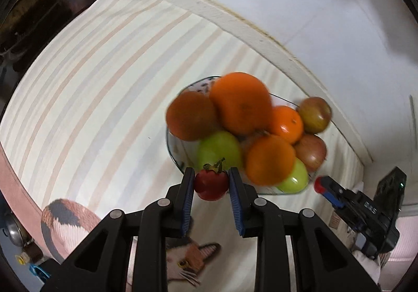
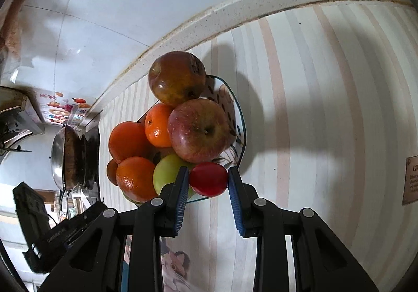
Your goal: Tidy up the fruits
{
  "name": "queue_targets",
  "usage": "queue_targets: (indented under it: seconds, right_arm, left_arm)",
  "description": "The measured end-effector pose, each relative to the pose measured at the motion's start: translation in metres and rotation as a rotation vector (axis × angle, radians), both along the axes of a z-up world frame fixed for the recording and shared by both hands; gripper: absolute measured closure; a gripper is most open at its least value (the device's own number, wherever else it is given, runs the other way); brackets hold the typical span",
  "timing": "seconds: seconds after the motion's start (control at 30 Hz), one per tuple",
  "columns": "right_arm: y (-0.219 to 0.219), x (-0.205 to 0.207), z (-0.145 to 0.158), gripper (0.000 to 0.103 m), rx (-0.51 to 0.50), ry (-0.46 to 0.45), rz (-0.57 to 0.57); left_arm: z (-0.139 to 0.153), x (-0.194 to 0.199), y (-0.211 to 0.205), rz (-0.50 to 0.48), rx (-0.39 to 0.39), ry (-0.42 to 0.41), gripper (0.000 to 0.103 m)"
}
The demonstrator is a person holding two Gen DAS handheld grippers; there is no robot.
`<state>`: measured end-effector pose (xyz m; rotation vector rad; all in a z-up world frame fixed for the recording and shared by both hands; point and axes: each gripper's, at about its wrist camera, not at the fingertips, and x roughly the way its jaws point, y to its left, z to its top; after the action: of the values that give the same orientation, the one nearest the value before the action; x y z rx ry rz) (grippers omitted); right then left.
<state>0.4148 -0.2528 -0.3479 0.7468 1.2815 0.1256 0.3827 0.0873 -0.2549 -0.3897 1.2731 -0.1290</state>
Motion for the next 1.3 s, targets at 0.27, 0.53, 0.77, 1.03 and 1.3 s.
queue_targets:
  seconds: [0.27, 0.53, 0.77, 1.03, 1.3]
  right_arm:
    - [0.004, 0.004, -0.009, 0.070, -0.010, 0.042, 0.010]
    - [-0.001, 0.009, -0.015, 0.048, 0.026, 0.072, -0.036]
    - [-0.002, 0.006, 0.004, 0.025, -0.033, 0.048, -0.017]
    - [0.039, -0.011, 0.059, 0.007, -0.405, -0.051, 0.199]
    - [0.065, -0.040, 0.095, 0.006, -0.532, -0.135, 0.296]
  left_arm:
    - [-0.022, 0.015, 0.011, 0.020, -0.001, 0.025, 0.079]
    - [-0.023, 0.017, 0.006, 0.002, 0.043, 0.020, 0.070]
    - [-0.011, 0.012, 0.009, 0.002, 0.064, -0.015, 0.030]
    - [0.012, -0.029, -0.001, -0.007, 0.186, -0.045, 0.012]
    - [0.044, -0.070, -0.018, 0.010, 0.262, -0.112, 0.012]
